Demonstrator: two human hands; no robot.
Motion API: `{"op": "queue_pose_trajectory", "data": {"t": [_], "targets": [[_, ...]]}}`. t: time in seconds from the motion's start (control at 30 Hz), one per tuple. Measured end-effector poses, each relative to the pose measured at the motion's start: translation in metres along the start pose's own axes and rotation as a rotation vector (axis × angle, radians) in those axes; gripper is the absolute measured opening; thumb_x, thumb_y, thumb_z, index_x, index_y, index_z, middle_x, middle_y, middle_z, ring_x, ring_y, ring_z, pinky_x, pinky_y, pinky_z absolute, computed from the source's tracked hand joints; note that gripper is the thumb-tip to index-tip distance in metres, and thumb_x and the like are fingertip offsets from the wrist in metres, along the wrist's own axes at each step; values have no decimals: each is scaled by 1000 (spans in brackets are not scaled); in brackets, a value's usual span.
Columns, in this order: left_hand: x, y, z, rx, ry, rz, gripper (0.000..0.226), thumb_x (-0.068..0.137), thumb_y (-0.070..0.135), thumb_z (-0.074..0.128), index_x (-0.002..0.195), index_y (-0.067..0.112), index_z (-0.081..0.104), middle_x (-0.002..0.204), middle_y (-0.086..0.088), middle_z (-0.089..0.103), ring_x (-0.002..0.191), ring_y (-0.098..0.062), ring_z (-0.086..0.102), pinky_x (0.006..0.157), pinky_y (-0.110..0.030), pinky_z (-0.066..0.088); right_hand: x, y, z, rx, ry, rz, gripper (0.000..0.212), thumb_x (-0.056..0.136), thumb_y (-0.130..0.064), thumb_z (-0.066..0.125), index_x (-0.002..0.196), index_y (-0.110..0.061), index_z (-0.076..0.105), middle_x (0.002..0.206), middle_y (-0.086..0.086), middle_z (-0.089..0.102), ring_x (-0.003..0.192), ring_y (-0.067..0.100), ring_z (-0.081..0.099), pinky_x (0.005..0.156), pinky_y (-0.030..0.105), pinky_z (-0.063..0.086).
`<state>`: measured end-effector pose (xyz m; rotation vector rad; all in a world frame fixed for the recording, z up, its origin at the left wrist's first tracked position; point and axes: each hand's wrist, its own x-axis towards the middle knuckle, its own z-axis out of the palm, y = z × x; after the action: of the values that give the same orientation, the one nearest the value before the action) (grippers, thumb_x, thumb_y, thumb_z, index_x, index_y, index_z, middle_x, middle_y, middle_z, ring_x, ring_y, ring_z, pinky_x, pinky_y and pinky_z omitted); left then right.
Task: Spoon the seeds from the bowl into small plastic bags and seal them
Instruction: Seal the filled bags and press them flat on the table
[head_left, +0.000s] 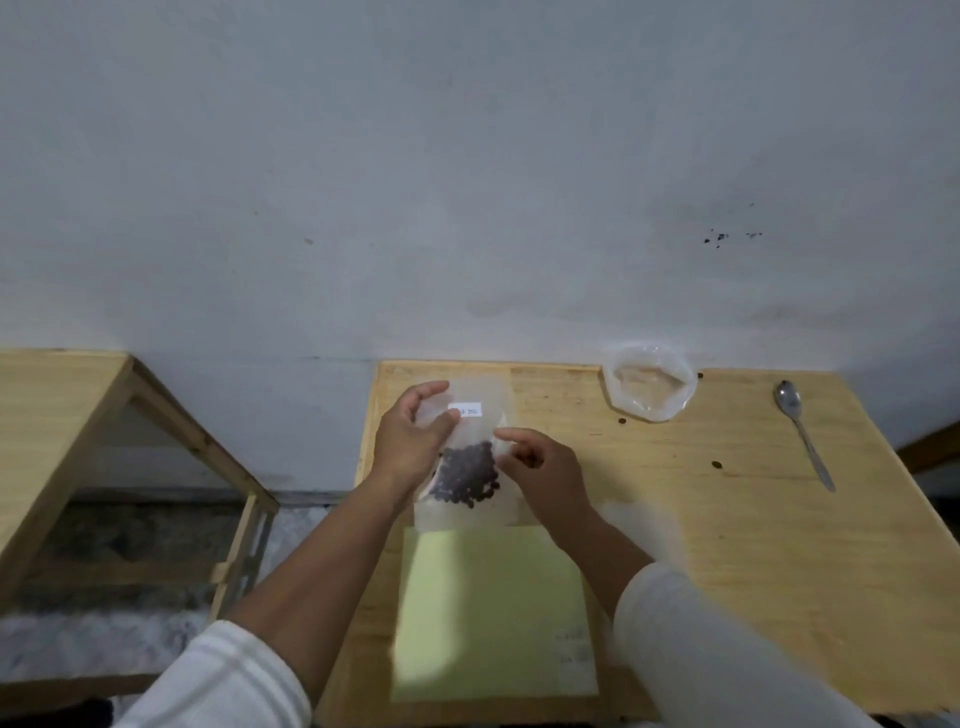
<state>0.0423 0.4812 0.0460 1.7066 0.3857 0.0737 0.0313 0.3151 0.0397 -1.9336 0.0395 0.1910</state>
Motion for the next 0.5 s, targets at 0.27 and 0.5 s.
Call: {"op": "queue_pose_trajectory", "data": {"t": [0.27,0.5], "targets": [[26,-29,20,316,46,-144,37,78,15,72,114,18,63,107,1,66,90,-12,58,89,-25,47,58,30,-3,-132,-13,170,25,87,-9,58,108,-19,68,111,5,66,96,15,57,80,22,43],[29,-45,31,493,69,-138,40,82,12,68,122,8,61,120,-12,62,109,-24,58,100,-24,40,79,47,10,-348,-39,121,25,88,-10,56,110,-14,67,112,6,65,101,18,57,82,15,35]]}}
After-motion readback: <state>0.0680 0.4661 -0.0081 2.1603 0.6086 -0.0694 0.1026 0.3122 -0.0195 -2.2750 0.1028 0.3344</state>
